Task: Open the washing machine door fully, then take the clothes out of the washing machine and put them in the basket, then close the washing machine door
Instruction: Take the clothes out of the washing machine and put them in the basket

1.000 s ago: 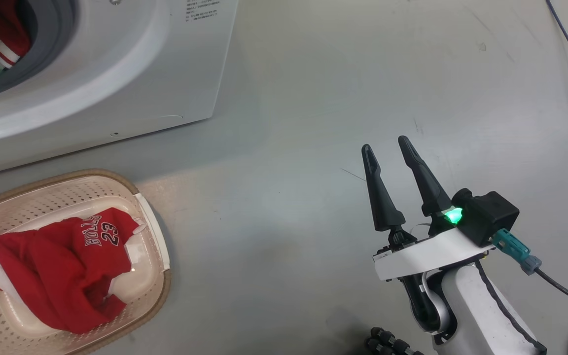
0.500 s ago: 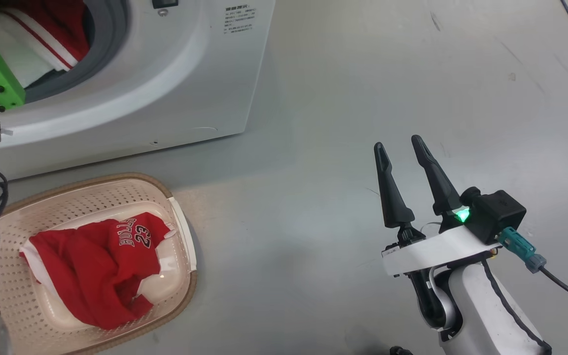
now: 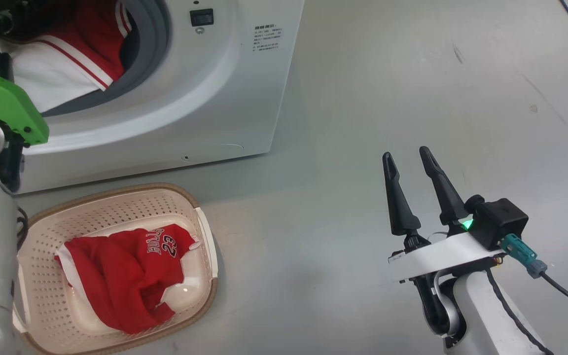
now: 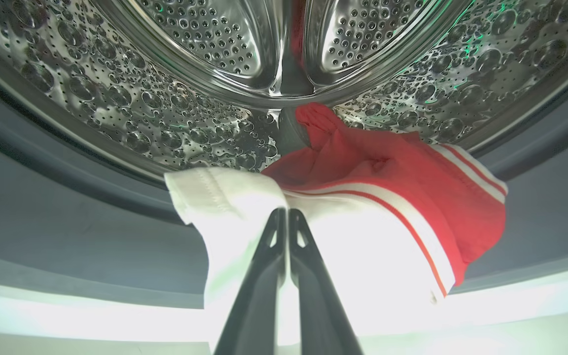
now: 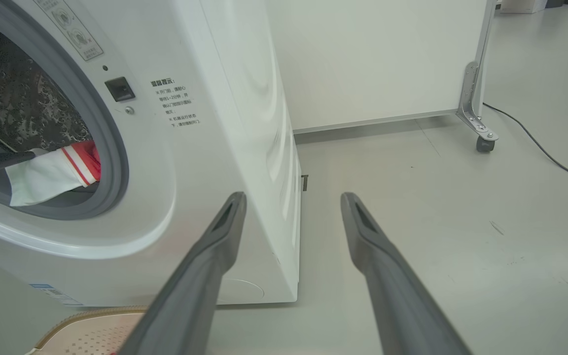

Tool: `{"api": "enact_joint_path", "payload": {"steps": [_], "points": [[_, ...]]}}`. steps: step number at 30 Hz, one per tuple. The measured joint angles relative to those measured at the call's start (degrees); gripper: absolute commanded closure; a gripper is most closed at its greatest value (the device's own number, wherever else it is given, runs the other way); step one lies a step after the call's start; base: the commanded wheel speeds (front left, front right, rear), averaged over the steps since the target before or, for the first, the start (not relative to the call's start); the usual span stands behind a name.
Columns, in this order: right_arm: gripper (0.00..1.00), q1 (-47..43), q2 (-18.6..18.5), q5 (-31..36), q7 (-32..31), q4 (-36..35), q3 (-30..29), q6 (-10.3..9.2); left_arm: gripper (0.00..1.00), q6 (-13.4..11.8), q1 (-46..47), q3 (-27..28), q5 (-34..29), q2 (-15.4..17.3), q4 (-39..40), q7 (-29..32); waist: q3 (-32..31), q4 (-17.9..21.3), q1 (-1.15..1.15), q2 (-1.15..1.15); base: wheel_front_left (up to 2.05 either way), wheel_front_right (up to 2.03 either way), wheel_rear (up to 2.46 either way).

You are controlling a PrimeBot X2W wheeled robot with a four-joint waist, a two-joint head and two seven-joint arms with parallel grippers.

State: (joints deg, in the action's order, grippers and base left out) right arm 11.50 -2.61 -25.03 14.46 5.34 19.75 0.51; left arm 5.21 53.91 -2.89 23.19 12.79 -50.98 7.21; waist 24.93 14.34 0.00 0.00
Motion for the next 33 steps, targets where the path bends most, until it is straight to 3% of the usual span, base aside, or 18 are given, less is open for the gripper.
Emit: {"api": "enact_joint_path", "payload": {"steps": [24, 33], "points": [[0.00, -5.0, 0.0, 1.0, 0.0, 1.9, -2.7, 1.40, 1.00, 1.7, -12.1, -6.8, -3.3, -1.7, 8.3, -20.2, -8.8, -4.5, 0.00, 0.00, 0.00, 0.00, 0.00], [0.00, -6.4, 0.0, 1.4, 0.0, 1.9, -4.2, 1.43, 1.00, 1.7, -14.9, -6.7, -3.4, -1.5, 14.4, -21.5, -10.8, -6.1, 0.00, 0.00, 0.00, 0.00, 0.00]]}}
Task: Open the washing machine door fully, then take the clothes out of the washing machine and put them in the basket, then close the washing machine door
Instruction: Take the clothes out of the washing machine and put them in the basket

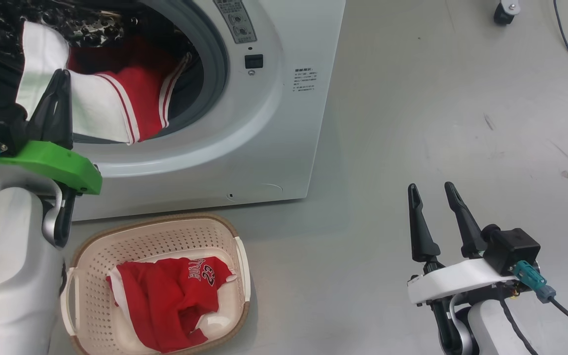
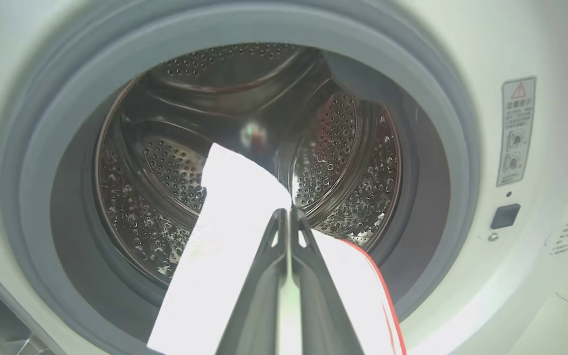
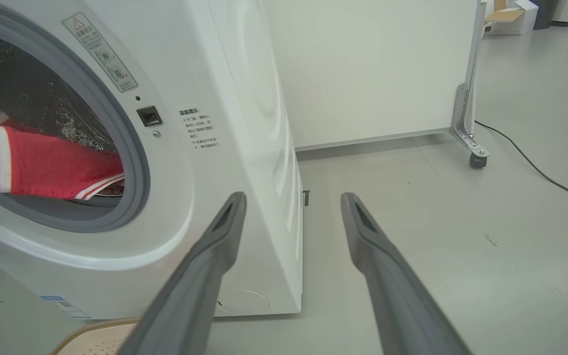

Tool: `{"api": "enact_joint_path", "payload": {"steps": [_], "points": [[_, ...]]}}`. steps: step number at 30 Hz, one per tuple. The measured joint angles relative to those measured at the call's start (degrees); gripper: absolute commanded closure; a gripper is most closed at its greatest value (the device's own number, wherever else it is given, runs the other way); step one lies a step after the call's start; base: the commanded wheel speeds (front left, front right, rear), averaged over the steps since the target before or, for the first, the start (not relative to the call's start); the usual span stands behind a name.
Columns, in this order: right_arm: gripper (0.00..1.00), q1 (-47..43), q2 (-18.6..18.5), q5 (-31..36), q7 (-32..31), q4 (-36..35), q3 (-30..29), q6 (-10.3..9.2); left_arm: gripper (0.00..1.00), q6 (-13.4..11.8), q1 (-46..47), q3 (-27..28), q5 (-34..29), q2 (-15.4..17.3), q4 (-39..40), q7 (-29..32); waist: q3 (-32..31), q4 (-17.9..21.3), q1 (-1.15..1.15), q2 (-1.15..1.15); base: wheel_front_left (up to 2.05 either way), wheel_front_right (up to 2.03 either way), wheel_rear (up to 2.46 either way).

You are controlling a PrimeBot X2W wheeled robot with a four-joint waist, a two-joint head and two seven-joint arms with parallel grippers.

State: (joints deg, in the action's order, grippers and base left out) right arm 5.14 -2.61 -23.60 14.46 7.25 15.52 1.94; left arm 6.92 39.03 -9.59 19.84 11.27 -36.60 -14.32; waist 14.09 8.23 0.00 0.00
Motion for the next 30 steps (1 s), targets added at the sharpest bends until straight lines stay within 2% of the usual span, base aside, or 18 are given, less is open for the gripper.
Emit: {"api": "enact_joint_path", "payload": {"steps": [7, 20, 30], "points": [[0.00, -0.9, 0.0, 0.1, 0.0, -0.1, -0.8, 0.02, 1.00, 0.0, -1.8, 0.9, 0.0, -0.2, 7.5, -0.1, -1.2, -1.2, 0.00, 0.00, 0.00, 0.00, 0.00], [0.00, -1.7, 0.0, 0.6, 0.0, -0.2, -1.6, 0.56, 1.00, 0.0, -6.6, 5.1, -1.4, -1.9, 28.9, -0.1, -2.9, -2.6, 0.00, 0.00, 0.00, 0.00, 0.00], [0.00, -2.1, 0.0, 0.6, 0.0, -0.4, -1.5, 1.02, 1.00, 0.0, -13.9, 3.7, -1.8, -2.4, 31.0, -0.4, -2.9, -2.9, 0.00, 0.00, 0.00, 0.00, 0.00]]}}
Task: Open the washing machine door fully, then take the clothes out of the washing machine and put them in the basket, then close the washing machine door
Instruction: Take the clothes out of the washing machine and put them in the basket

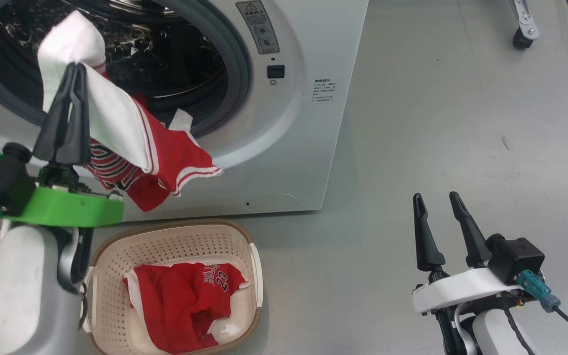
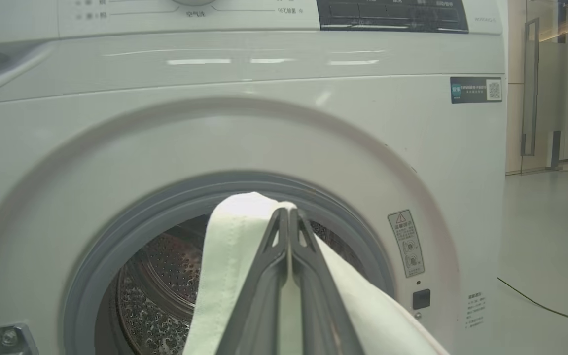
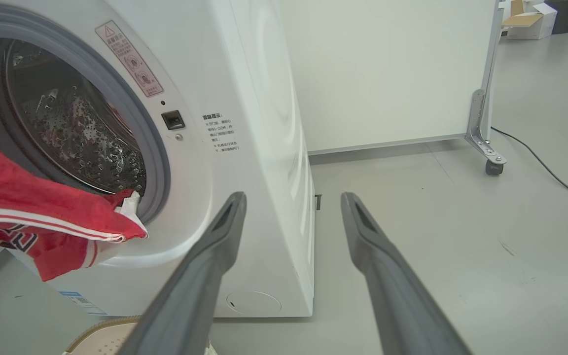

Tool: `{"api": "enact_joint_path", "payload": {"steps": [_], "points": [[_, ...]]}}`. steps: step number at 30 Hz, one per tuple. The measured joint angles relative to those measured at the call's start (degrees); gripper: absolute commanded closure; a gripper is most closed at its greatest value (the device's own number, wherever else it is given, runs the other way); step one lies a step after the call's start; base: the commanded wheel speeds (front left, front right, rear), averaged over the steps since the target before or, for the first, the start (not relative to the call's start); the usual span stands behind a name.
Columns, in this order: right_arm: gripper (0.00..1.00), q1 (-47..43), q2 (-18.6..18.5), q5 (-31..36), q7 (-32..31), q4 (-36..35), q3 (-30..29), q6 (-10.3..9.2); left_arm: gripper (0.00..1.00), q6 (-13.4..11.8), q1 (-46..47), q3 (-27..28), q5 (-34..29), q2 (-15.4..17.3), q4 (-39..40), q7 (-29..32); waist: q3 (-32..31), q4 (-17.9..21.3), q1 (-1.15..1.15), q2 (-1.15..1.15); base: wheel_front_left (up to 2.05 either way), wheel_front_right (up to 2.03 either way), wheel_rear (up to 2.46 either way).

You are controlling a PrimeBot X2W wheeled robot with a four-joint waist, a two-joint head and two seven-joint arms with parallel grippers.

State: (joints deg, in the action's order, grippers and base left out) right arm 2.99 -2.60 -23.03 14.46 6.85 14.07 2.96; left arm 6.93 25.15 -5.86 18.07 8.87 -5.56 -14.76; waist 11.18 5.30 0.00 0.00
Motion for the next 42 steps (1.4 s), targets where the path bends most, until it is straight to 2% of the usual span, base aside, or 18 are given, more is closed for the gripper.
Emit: {"api": "enact_joint_path", "payload": {"steps": [12, 20, 31, 42], "points": [[0.00, -0.1, 0.0, 0.0, 0.0, -0.4, 0.3, 0.16, 1.00, 0.0, -7.7, -3.2, 1.1, 0.3, -6.3, 1.7, 1.2, 0.2, 0.00, 0.00, 0.00, 0.00, 0.00], [0.00, -0.1, 0.0, 0.0, 0.0, -0.7, 0.4, 0.18, 1.00, 0.0, -10.8, -5.4, 1.4, 1.3, -11.9, 8.1, 2.3, 0.2, 0.00, 0.00, 0.00, 0.00, 0.00], [0.00, 0.0, 0.0, 0.0, 0.0, -1.0, 1.3, 0.18, 1.00, 0.1, -12.4, -6.4, 1.5, 2.7, -17.9, 13.3, 4.3, 0.5, 0.00, 0.00, 0.00, 0.00, 0.00], [0.00, 1.4, 0.0, 1.0, 0.0, -2.0, 3.0, 0.18, 1.00, 0.4, -11.8, -7.8, 1.5, 3.2, -24.6, 16.8, 9.4, 2.2, 0.00, 0.00, 0.00, 0.00, 0.00]]}}
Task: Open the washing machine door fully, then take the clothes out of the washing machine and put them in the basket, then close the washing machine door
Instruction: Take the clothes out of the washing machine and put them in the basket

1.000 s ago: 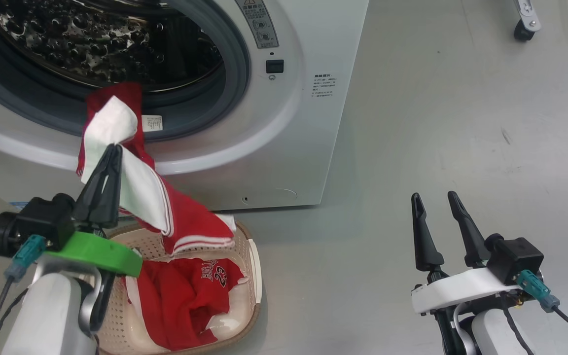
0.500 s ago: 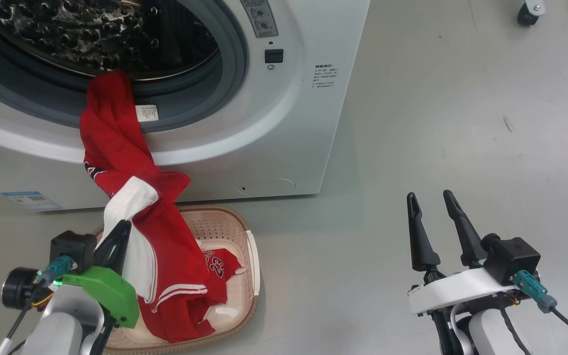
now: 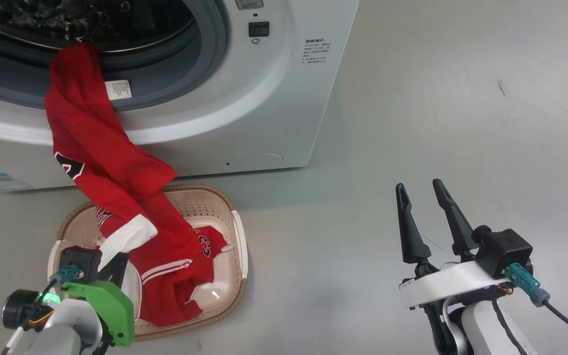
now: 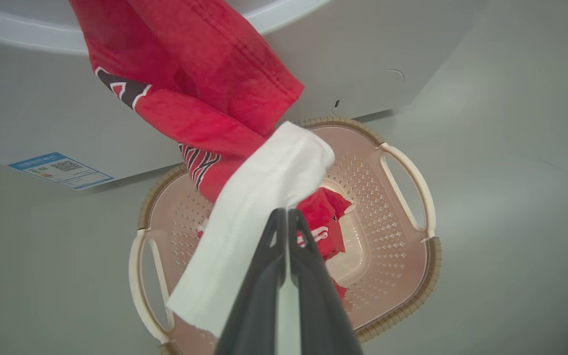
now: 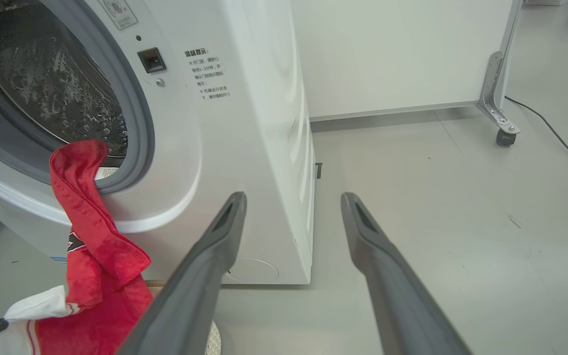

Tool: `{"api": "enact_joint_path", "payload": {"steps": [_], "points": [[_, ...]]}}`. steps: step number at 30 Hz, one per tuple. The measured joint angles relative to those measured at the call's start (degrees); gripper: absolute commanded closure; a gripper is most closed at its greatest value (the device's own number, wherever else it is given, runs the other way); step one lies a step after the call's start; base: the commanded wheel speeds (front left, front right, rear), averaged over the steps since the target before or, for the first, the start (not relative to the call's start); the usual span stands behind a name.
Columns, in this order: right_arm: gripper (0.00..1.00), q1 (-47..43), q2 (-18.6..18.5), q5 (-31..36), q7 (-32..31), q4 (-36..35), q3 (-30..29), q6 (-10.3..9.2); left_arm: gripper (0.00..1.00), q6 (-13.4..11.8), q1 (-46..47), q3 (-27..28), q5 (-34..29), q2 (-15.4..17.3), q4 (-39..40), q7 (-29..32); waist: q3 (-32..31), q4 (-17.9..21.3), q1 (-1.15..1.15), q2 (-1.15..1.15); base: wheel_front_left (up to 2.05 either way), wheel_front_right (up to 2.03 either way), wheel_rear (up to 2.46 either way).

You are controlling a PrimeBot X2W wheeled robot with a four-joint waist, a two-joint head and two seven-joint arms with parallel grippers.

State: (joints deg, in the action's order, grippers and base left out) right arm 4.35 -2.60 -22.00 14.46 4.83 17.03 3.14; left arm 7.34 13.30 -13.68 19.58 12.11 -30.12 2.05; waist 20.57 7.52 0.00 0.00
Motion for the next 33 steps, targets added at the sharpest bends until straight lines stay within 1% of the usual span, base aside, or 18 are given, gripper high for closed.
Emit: {"api": "enact_joint_path", "payload": {"steps": [8, 18, 23, 24, 25, 28, 32, 33], "points": [[0.00, 1.9, 0.0, 0.0, 0.0, -0.7, 1.3, -0.02, 1.00, 0.0, 2.9, -1.2, 0.0, 1.1, -4.4, 0.9, 4.3, 2.4, 0.00, 0.00, 0.00, 0.00, 0.00], [0.00, 3.5, 0.0, -0.1, 0.0, -1.4, 2.5, -0.25, 1.00, 0.0, 6.8, -1.4, 0.5, 1.0, -9.1, 0.9, 9.1, 6.0, 0.00, 0.00, 0.00, 0.00, 0.00], [0.00, 4.0, 0.0, -0.5, 0.0, -1.8, 2.8, -0.33, 1.00, 0.0, 8.0, -2.2, 0.5, 1.0, -10.8, -0.1, 11.1, 7.5, 0.00, 0.00, 0.00, 0.00, 0.00], [0.00, 4.0, 0.0, -0.7, 0.0, -1.8, 2.8, -0.37, 1.00, 0.0, 8.4, -2.4, 0.5, 1.0, -11.2, -0.2, 11.5, 7.7, 0.00, 0.00, 0.00, 0.00, 0.00], [0.00, 4.1, 0.0, -0.7, 0.0, -1.9, 2.8, -0.83, 1.00, 0.0, 8.9, -2.5, 0.5, 1.0, -11.5, -0.2, 11.8, 7.9, 0.00, 0.00, 0.00, 0.00, 0.00], [0.00, 4.8, 0.0, -0.7, 0.0, -2.1, 2.8, -0.86, 1.00, 0.0, 10.2, -2.8, 0.6, 0.9, -12.6, -0.4, 12.9, 8.4, 0.00, 0.00, 0.00, 0.00, 0.00], [0.00, 5.4, 0.0, -1.2, 0.0, -2.1, 3.2, -1.35, 1.00, 0.0, 10.8, -2.9, 1.0, 0.8, -15.1, -0.6, 13.7, 8.7, 0.00, 0.00, 0.00, 0.00, 0.00], [0.00, 5.7, 0.0, -1.3, 0.0, -2.0, 3.3, -1.36, 0.82, 0.0, 10.8, -3.0, 1.0, 0.7, -15.7, -0.6, 13.7, 8.7, 0.00, 0.00, 0.00, 0.00, 0.00]]}}
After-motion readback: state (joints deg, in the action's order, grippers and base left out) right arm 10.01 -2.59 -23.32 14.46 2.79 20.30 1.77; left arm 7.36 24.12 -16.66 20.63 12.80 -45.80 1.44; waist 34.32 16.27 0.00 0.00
